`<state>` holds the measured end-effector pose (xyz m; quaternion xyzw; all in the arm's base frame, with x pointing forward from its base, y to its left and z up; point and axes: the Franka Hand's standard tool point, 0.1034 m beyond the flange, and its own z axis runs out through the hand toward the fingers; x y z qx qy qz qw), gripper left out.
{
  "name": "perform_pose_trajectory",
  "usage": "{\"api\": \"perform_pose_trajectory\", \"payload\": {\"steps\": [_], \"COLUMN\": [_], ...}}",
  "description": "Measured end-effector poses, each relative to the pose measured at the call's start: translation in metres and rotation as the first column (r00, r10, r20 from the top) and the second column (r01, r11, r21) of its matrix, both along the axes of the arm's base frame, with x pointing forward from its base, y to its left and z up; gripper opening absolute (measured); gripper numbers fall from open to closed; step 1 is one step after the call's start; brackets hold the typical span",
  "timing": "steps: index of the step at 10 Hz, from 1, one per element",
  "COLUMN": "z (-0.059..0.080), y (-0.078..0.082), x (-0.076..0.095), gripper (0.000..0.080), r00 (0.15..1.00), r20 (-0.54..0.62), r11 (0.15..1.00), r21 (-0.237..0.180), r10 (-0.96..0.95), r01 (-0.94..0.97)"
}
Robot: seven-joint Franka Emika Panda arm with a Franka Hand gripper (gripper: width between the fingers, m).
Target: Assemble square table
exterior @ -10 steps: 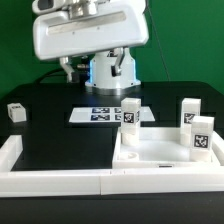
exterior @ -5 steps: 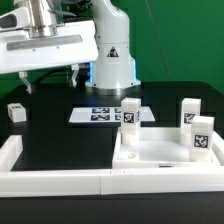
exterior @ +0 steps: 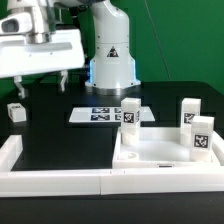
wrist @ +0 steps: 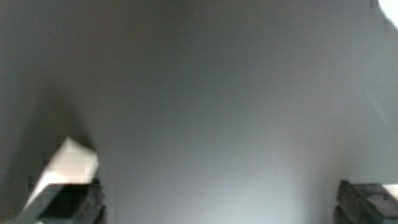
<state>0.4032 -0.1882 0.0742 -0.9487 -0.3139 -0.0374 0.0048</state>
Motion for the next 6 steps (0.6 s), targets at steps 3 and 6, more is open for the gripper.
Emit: {"api": "perform_pose_trajectory", "payload": {"steps": [3,6], "z": [-0.006,-0.015], "y": [-0.017,0.003], "x": [-0.014,-0.009], "gripper": [0.0649,0.0649], "r00": [0.996,0.972], "r20": [-0.084,-0.226], "r11": [0.999,0.994], "r21": [-0.035,-0.093], "r10": [-0.042,-0.071], "r01": [0.039,0.050]}}
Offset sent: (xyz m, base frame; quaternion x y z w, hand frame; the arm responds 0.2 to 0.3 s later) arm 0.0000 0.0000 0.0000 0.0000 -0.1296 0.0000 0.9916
